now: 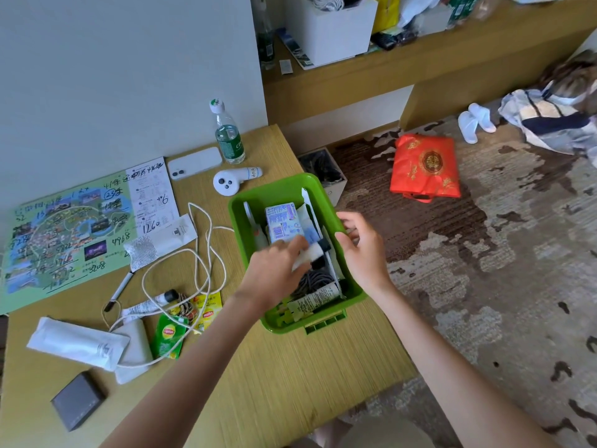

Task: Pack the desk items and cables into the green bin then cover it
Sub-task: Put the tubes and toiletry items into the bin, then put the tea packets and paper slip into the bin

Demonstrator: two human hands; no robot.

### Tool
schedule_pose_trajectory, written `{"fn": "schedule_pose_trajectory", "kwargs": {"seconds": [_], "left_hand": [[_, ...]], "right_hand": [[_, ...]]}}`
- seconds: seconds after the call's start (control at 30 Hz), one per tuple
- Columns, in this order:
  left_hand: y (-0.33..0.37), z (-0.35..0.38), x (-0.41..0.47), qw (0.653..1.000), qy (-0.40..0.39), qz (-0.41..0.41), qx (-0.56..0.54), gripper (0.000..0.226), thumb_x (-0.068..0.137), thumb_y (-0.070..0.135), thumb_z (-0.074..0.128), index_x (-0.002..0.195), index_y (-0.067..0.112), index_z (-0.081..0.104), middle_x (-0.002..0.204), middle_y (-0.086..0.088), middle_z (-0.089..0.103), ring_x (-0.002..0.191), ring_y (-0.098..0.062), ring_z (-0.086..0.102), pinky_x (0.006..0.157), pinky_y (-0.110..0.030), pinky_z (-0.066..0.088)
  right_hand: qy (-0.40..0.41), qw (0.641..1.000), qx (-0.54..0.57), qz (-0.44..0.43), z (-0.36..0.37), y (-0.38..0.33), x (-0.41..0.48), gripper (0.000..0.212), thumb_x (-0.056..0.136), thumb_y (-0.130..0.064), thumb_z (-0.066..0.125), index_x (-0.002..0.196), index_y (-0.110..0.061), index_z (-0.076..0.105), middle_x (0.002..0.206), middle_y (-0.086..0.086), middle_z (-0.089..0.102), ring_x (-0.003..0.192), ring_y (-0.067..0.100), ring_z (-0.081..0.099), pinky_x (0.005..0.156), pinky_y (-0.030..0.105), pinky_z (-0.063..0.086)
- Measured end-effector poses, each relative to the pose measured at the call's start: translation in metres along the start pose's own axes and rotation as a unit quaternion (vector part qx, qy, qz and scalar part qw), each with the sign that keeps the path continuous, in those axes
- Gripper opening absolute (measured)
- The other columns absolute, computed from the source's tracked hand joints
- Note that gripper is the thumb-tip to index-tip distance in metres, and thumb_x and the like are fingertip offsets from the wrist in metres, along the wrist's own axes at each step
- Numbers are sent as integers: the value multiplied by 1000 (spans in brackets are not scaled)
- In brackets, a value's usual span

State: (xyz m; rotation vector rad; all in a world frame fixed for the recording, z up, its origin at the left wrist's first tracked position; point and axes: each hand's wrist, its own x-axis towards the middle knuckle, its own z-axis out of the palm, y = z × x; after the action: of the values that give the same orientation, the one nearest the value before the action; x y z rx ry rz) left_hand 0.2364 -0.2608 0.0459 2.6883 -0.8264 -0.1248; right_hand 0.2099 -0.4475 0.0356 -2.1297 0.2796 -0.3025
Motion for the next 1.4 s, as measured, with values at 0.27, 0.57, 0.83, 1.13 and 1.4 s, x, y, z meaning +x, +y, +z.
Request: {"fn": "schedule_pose_trajectory", "kwargs": {"seconds": [0.27,0.57,0.83,1.13,1.4], "left_hand": [[3,5,4,994,-57,17,94,22,96,36,50,112,22,56,108,3,66,92,-22,65,70,-33,51],[-42,-43,-20,987,155,-16,-33,10,94,22,56,100,19,64,101,5,62,96,-18,57,58,-34,50],[-127,-41,-101,960,130,-221,-108,9,91,24,60,96,26,67,100,8,64,76,-16,58,62,-30,45],[-196,-4,-203,957,1,-280,-80,21,92,12,56,110,15,67,118,-1,63,112,-24,52,84,-41,50],[-204,21,-228,977,-59,-206,1,32,97,33,50,125,23,61,134,8,54,127,-19,37,99,-35,35]], "right_hand": [[17,989,-133,-61,2,-10,-5,31,92,-3,56,123,-9,57,118,3,64,102,17,61,79,21,47],[11,952,-269,-144,17,-52,-16,41,83,-14,63,122,-8,52,123,8,51,111,24,52,91,36,45],[-96,950,-168,-246,112,-127,-55,24,84,-6,62,107,-9,58,112,5,54,99,20,55,87,31,46],[-225,948,-222,-30,214,-98,-100,21,90,-9,58,110,-10,53,112,3,54,102,19,55,70,23,40],[-209,919,-273,192,260,-83,-108,92,81,-37,75,147,1,23,151,20,31,134,34,39,101,41,45]]}}
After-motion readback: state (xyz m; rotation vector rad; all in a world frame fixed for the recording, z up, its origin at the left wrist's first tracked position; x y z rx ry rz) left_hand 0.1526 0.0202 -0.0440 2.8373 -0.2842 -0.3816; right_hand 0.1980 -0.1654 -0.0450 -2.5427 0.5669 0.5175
